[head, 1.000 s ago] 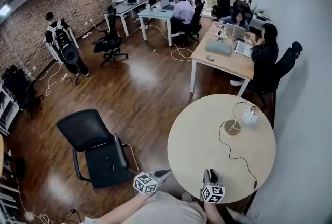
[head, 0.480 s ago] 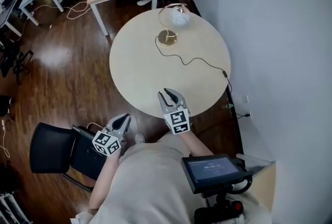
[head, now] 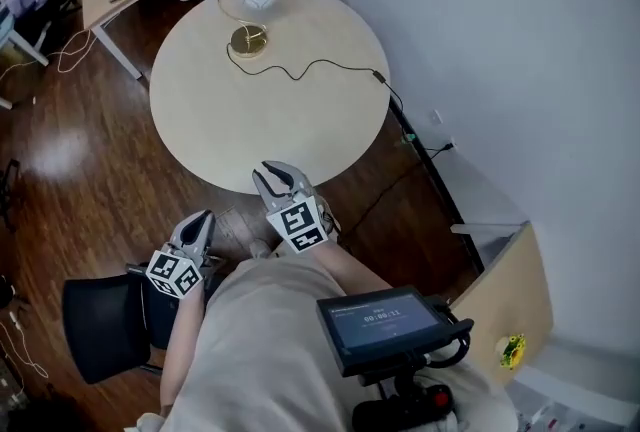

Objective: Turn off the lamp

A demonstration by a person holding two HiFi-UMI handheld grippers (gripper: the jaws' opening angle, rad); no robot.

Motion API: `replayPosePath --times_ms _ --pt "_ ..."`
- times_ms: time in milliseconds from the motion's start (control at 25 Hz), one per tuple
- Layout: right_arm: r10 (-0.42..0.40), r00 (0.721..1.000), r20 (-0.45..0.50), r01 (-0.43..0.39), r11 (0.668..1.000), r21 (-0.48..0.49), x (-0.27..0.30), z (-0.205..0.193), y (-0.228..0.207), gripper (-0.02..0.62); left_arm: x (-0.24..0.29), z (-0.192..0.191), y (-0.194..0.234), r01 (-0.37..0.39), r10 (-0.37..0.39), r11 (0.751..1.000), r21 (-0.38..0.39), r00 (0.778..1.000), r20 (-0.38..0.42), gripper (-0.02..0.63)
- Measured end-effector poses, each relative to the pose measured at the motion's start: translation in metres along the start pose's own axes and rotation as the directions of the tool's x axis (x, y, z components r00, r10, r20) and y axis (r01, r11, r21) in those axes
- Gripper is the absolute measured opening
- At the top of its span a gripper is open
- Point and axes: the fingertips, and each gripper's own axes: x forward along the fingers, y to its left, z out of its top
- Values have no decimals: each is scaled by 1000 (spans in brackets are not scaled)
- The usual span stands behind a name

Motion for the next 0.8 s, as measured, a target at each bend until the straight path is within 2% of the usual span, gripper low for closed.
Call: replayPosePath --times_ms 160,240,400,560,800 --pt "-44 999 12 43 997 69 11 -9 9 86 2 2 20 29 -28 999 30 999 -29 -23" --pt "-86 996 -25 88 988 127 6 -33 6 86 12 -12 23 48 -48 999 6 997 -57 -23" --pt "-75 988 -137 102 974 203 -22 -69 14 86 26 -37 -2 96 -99 995 -29 985 -141 -23" --pt "-110 982 -152 144 962 232 -43 -89 18 86 22 -53 -23 144 -145 989 -21 969 -198 -23" --pt "-107 983 -152 143 958 249 -32 -92 -16 86 45 -55 -17 132 -133 991 -17 973 -188 -23"
